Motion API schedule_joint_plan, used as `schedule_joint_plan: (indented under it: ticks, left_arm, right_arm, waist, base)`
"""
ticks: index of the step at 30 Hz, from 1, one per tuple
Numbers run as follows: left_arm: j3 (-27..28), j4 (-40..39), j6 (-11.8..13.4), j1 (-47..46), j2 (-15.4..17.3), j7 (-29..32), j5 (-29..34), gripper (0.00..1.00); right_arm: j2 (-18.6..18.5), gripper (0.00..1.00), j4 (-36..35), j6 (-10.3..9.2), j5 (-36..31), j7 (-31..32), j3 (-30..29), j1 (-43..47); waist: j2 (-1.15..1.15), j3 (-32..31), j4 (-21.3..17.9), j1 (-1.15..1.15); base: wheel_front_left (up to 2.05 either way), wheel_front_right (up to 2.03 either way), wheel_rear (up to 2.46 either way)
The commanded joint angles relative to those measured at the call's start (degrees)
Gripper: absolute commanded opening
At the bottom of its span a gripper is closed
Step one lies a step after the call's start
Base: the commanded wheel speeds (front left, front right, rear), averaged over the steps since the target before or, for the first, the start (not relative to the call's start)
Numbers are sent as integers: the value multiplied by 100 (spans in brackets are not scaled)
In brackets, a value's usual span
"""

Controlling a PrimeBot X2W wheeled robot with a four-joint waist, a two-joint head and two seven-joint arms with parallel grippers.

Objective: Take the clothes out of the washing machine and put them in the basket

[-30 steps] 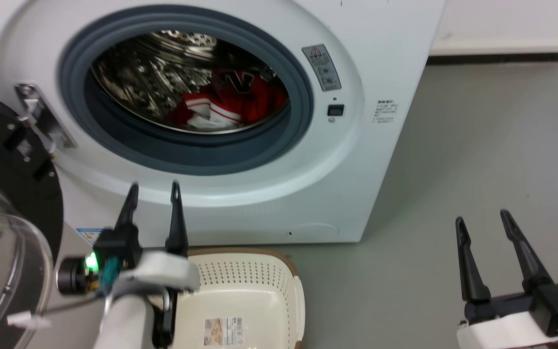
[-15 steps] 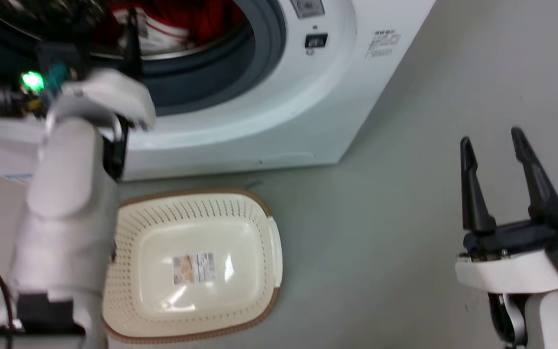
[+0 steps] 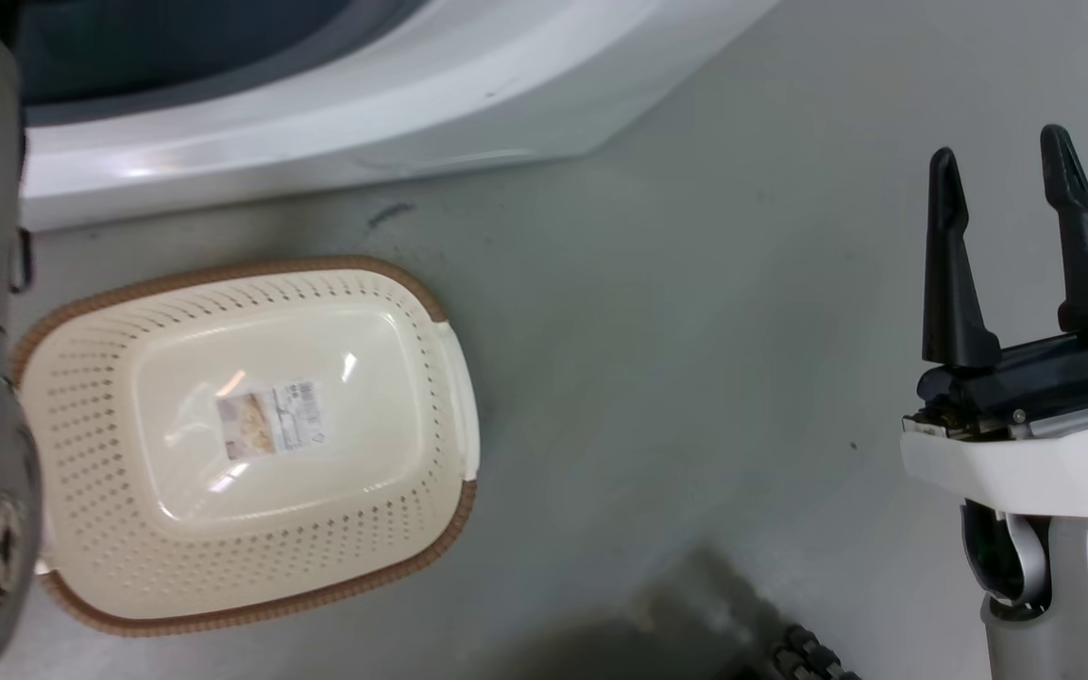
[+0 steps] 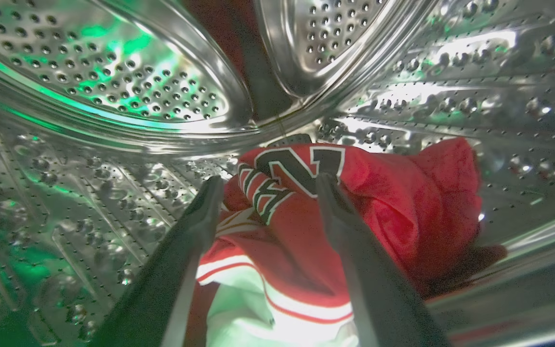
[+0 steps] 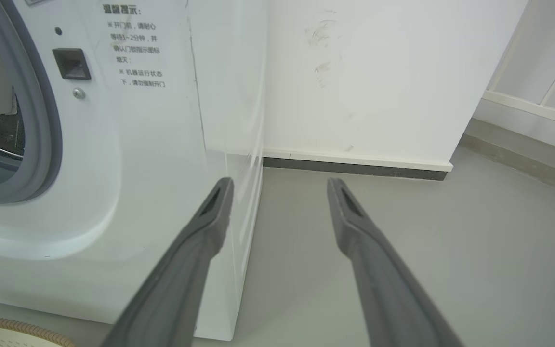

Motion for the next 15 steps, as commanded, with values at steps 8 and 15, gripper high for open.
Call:
schedule_joint_plan:
  ticks: [8, 15]
  left_arm:
    - [-283, 556, -132, -1120, 221, 1108, 115, 100]
    - [-411, 903, -158, -1377, 280, 1765, 50, 100]
  right_arm:
    - [9, 100, -164, -4, 203, -14, 106, -283]
    - [9, 100, -240, -4, 276, -14, 127, -363]
  waist:
    - [0, 840, -386, -2]
    - [0, 1057, -437, -2]
  base:
    - [0, 0, 0]
    - [0, 0, 0]
